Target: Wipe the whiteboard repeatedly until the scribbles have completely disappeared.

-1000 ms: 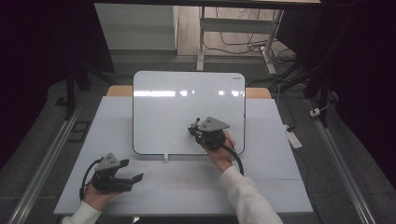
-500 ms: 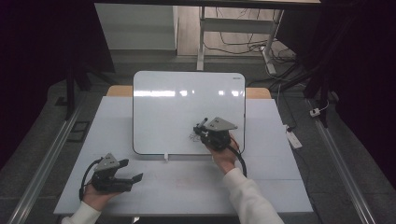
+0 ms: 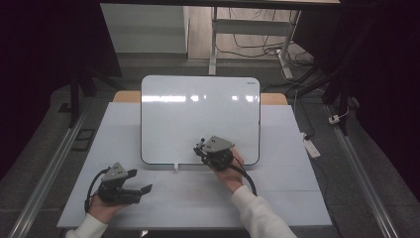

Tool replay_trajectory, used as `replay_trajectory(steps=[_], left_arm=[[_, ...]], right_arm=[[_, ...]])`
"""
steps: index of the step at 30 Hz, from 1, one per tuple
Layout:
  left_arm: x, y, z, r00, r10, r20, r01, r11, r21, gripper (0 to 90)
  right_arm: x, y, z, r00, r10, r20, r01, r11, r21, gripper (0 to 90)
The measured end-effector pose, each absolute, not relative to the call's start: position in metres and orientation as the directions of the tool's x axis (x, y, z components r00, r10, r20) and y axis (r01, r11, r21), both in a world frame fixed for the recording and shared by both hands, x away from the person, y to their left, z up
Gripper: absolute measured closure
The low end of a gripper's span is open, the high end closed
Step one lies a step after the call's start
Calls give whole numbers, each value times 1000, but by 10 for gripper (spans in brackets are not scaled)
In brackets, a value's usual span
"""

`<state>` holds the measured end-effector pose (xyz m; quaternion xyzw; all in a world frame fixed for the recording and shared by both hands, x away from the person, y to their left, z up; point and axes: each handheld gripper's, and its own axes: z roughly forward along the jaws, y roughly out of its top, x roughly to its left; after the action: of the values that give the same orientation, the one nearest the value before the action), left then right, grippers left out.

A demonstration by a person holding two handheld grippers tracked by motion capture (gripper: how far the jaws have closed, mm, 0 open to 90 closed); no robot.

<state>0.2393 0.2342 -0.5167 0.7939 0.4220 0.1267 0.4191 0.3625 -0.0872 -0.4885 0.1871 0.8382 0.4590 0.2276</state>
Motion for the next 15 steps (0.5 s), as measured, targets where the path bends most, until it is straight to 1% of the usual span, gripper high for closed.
replay_trajectory(steps=[3,5,6,7,8,9,12,14,15], left_arm=[[239,235,-516,608,779,-155,563,-286,776,174],[240,235,-517,608,778,-156,565,-287,773,174],[240,234,-517,609,778,-154,566,-290,772,174],[241,234,-517,610,777,-156,568,-291,770,174],[240,234,-517,611,777,-154,567,-293,770,174],[240,234,-517,612,776,-152,565,-295,771,174],[239,234,-516,609,778,-152,563,-289,774,174],[240,234,-517,607,780,-153,565,-288,773,174],[240,234,-517,607,779,-155,567,-289,771,174]], right_arm=[[373,-106,-480,-771,615,-162,152,426,892,777],[373,-109,-479,-771,619,-152,161,420,893,777],[369,-107,-481,-781,601,-170,154,450,880,777],[365,-102,-485,-804,563,-193,136,489,862,777],[362,-100,-486,-806,549,-221,116,514,850,777],[362,-101,-485,-806,547,-226,115,519,847,777],[373,-117,-477,-755,632,-177,152,430,890,777],[375,-119,-477,-749,647,-147,171,402,900,777],[372,-115,-479,-763,627,-157,165,424,890,777]])
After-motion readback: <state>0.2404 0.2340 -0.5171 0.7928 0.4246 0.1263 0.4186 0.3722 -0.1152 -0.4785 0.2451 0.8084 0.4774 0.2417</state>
